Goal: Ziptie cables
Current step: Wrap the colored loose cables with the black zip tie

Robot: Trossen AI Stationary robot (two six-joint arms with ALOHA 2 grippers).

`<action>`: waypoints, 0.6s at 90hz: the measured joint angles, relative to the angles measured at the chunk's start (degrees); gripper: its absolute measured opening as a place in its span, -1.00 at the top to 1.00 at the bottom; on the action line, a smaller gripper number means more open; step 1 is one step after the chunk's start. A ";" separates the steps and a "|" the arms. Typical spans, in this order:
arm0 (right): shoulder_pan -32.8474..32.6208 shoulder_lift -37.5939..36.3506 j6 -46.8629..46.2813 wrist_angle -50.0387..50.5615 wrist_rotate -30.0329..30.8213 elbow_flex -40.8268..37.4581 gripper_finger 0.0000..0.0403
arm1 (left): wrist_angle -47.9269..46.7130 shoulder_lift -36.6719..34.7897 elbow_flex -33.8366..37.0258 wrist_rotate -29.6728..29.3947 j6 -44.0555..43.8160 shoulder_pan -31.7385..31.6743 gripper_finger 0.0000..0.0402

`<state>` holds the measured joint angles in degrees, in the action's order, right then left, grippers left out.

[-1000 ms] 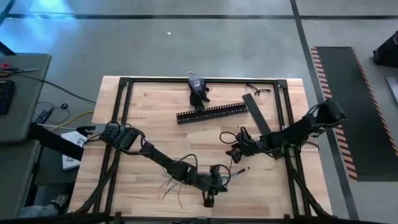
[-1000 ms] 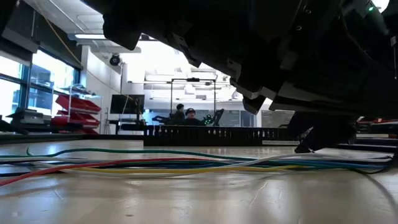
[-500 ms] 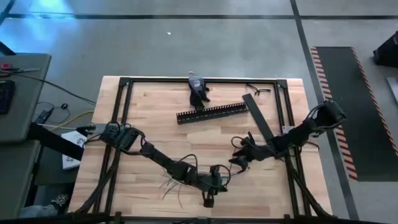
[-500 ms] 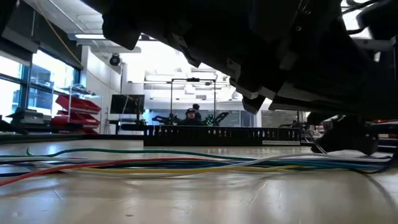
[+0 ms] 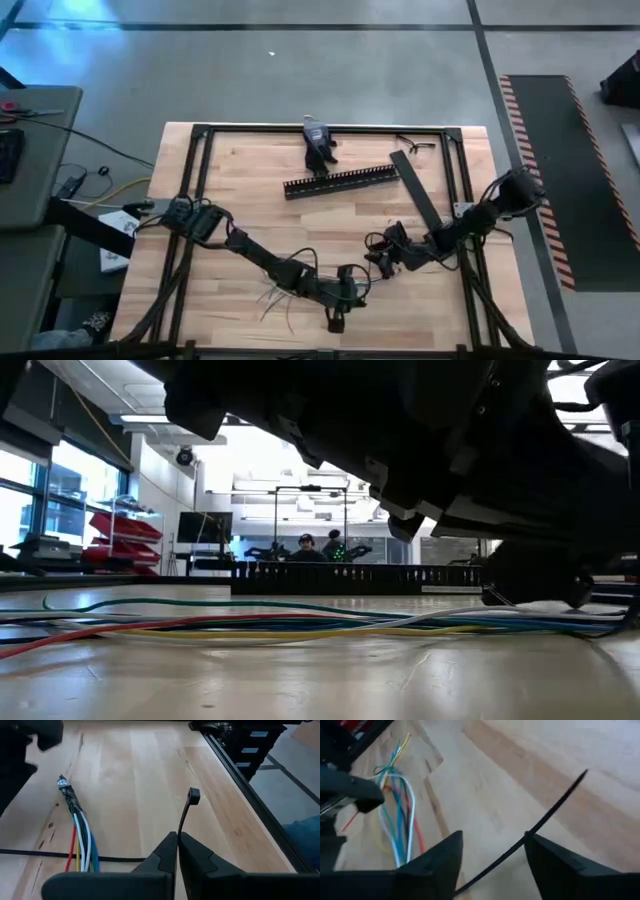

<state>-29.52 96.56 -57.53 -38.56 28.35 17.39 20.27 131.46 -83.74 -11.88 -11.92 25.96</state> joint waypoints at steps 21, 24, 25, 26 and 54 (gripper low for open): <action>-0.38 0.15 5.93 0.12 -1.40 -0.09 0.69 | -0.65 0.00 0.00 0.09 -0.07 0.02 1.00; -0.54 0.16 6.80 0.14 -1.66 -0.10 0.76 | -0.65 0.00 0.00 0.15 -0.33 0.02 1.00; -0.61 0.17 7.08 0.15 -1.74 -0.12 0.78 | -0.65 0.00 0.00 0.15 -0.45 0.02 1.00; -0.70 0.17 7.31 0.16 -1.78 -0.15 0.80 | -0.66 0.00 0.00 0.16 -0.57 0.02 1.00; -4.03 0.08 18.29 1.14 4.15 0.47 1.00 | 0.25 0.00 0.00 -1.78 -4.64 0.02 1.00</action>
<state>-33.54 96.64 -39.24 -37.42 32.50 17.85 20.52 131.46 -83.74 -13.66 -16.57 25.98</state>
